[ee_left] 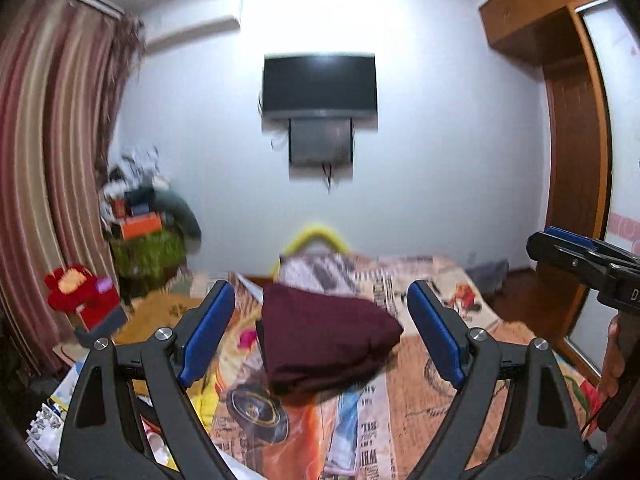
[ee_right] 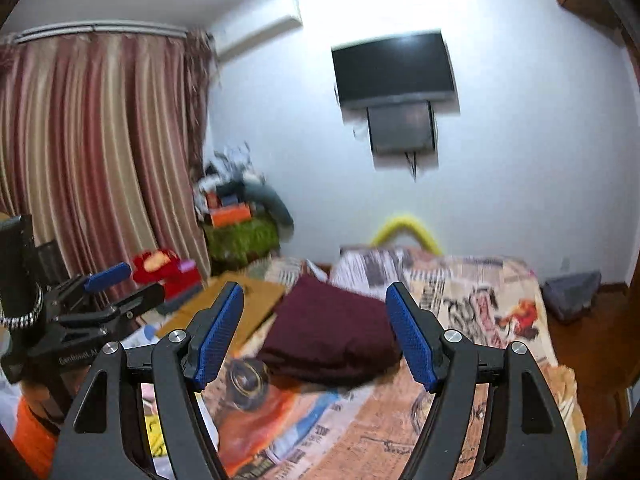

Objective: Fold large clothes

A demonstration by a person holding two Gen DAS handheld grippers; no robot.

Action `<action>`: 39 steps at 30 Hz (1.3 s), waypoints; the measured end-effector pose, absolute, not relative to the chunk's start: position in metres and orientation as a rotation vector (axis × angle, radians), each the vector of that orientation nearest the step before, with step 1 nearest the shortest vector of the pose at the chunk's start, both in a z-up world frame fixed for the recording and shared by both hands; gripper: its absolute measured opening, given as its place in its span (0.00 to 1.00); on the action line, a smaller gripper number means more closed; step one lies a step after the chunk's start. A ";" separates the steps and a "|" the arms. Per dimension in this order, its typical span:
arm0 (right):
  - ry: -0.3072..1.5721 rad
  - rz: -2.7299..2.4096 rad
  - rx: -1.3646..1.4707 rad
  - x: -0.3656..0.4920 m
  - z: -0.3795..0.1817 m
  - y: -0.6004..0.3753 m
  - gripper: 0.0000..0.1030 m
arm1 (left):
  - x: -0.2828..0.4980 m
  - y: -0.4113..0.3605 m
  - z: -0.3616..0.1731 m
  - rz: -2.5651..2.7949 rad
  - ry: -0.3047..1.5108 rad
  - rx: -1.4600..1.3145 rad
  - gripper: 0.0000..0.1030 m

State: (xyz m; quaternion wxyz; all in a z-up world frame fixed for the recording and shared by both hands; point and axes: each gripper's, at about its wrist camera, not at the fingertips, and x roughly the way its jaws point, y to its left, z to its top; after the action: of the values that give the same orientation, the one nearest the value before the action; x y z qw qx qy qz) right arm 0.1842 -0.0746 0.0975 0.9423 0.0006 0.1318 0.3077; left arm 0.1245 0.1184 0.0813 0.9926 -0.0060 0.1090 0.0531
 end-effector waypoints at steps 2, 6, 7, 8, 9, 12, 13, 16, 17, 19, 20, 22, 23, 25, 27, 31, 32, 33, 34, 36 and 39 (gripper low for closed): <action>0.226 0.627 0.004 0.172 0.100 -0.075 0.68 | 0.107 0.112 0.084 0.112 0.167 -0.014 0.86; 0.192 0.621 0.012 0.161 0.098 -0.076 0.68 | 0.088 0.104 0.083 0.124 0.112 -0.012 0.86; 0.184 0.616 0.009 0.159 0.097 -0.075 0.73 | 0.084 0.103 0.082 0.129 0.102 -0.013 0.86; 0.177 0.610 0.007 0.158 0.096 -0.074 0.83 | 0.081 0.102 0.082 0.131 0.097 -0.016 0.90; 0.170 0.602 0.006 0.157 0.094 -0.073 0.86 | 0.079 0.102 0.081 0.133 0.093 -0.021 0.95; 0.161 0.580 -0.005 0.155 0.094 -0.069 0.93 | 0.075 0.105 0.080 0.133 0.092 -0.049 0.98; 0.161 0.572 -0.007 0.155 0.093 -0.069 0.97 | 0.076 0.106 0.079 0.130 0.097 -0.054 0.98; 0.153 0.564 -0.010 0.150 0.092 -0.069 1.00 | 0.075 0.104 0.076 0.147 0.100 -0.050 0.99; 0.156 0.565 -0.012 0.151 0.092 -0.068 1.00 | 0.076 0.105 0.076 0.154 0.101 -0.046 0.99; 0.164 0.570 -0.006 0.152 0.092 -0.067 1.00 | 0.077 0.104 0.074 0.162 0.103 -0.047 0.99; 0.167 0.572 -0.002 0.151 0.090 -0.068 1.00 | 0.077 0.105 0.074 0.160 0.103 -0.050 0.99; 0.171 0.569 -0.002 0.153 0.091 -0.068 1.00 | 0.078 0.105 0.072 0.158 0.105 -0.055 0.99; 0.172 0.566 -0.006 0.153 0.090 -0.068 1.00 | 0.078 0.105 0.072 0.158 0.104 -0.057 0.99; 0.177 0.566 -0.011 0.152 0.088 -0.069 1.00 | 0.078 0.105 0.071 0.157 0.103 -0.058 0.99; 0.182 0.566 -0.010 0.152 0.084 -0.073 1.00 | 0.078 0.105 0.071 0.158 0.103 -0.054 0.99; 0.188 0.556 -0.020 0.151 0.084 -0.072 1.00 | 0.079 0.105 0.070 0.160 0.108 -0.053 0.99; 0.190 0.555 -0.023 0.151 0.085 -0.071 1.00 | 0.080 0.105 0.069 0.159 0.110 -0.054 0.99; 0.192 0.554 -0.024 0.150 0.083 -0.071 1.00 | 0.081 0.104 0.068 0.158 0.112 -0.054 0.99; 0.194 0.553 -0.025 0.150 0.084 -0.071 1.00 | 0.081 0.104 0.066 0.156 0.115 -0.053 0.99; 0.198 0.553 -0.024 0.150 0.084 -0.072 1.00 | 0.082 0.104 0.065 0.149 0.120 -0.049 0.99; 0.203 0.550 -0.024 0.149 0.085 -0.073 1.00 | 0.083 0.101 0.063 0.148 0.123 -0.035 0.99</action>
State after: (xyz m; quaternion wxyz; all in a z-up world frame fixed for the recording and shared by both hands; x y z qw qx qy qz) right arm 0.1485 -0.0731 0.0846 0.9573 -0.0119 0.1002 0.2709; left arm 0.0827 0.1015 0.0627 0.9952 -0.0172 0.0613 0.0738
